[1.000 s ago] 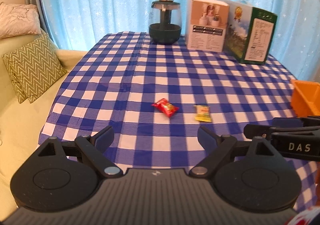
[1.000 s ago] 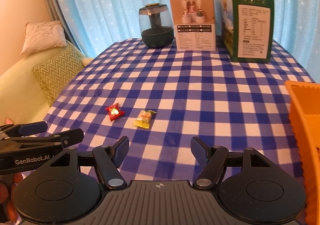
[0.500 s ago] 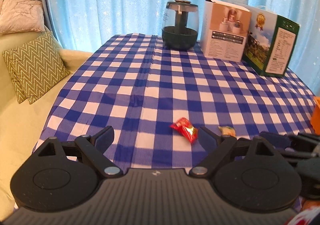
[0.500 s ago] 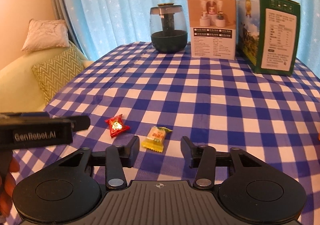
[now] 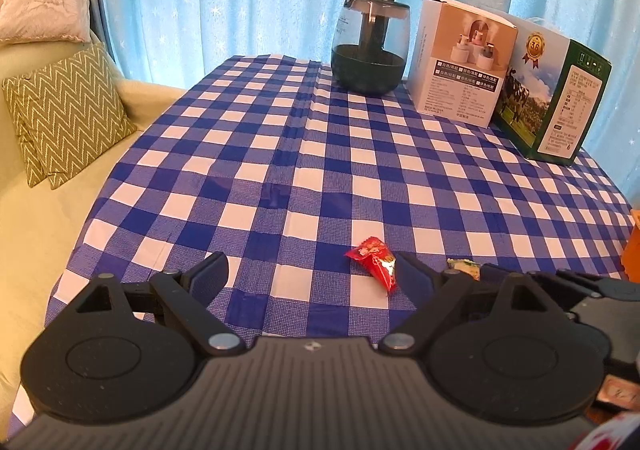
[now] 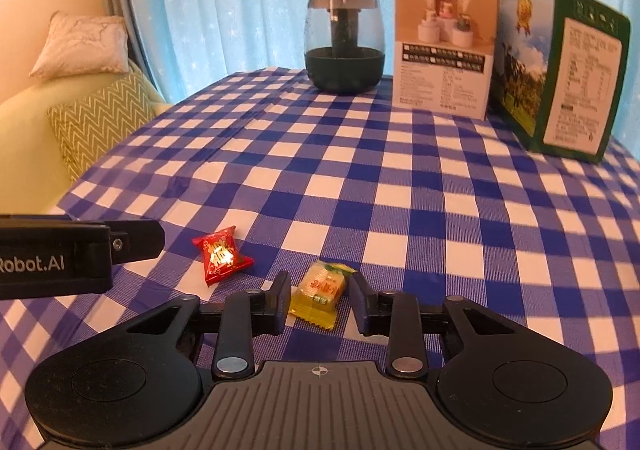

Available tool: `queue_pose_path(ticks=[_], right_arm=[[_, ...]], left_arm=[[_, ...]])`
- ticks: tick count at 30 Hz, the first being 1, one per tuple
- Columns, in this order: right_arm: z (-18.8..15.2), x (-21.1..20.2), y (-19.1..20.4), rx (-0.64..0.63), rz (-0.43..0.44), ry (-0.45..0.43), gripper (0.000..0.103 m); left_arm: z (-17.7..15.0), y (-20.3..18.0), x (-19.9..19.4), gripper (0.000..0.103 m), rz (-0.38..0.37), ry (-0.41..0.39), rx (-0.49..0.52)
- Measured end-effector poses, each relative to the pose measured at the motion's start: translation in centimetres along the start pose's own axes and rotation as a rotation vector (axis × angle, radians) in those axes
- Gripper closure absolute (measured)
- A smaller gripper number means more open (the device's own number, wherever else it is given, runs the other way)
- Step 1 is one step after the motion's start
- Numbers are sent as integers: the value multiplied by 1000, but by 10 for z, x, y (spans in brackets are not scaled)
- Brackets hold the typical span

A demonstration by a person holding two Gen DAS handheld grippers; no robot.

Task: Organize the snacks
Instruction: 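Close the right tool on the yellow candy while the left tool closes on the red candy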

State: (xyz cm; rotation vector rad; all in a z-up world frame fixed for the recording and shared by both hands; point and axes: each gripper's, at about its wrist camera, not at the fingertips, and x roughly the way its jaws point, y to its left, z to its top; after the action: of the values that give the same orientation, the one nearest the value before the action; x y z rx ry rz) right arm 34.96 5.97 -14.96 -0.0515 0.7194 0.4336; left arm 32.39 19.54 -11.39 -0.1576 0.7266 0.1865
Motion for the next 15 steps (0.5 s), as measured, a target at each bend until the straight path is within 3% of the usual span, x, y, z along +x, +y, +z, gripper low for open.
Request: queue_pose_path(ticks=[4, 15], right_arm=[[-1, 3, 1, -22, -5, 1, 79], [-9, -25, -29, 55, -22, -30, 80]], left_arm=[[0, -3, 2, 14, -9, 5, 0], [-1, -14, 18, 19, -62, 22, 2]])
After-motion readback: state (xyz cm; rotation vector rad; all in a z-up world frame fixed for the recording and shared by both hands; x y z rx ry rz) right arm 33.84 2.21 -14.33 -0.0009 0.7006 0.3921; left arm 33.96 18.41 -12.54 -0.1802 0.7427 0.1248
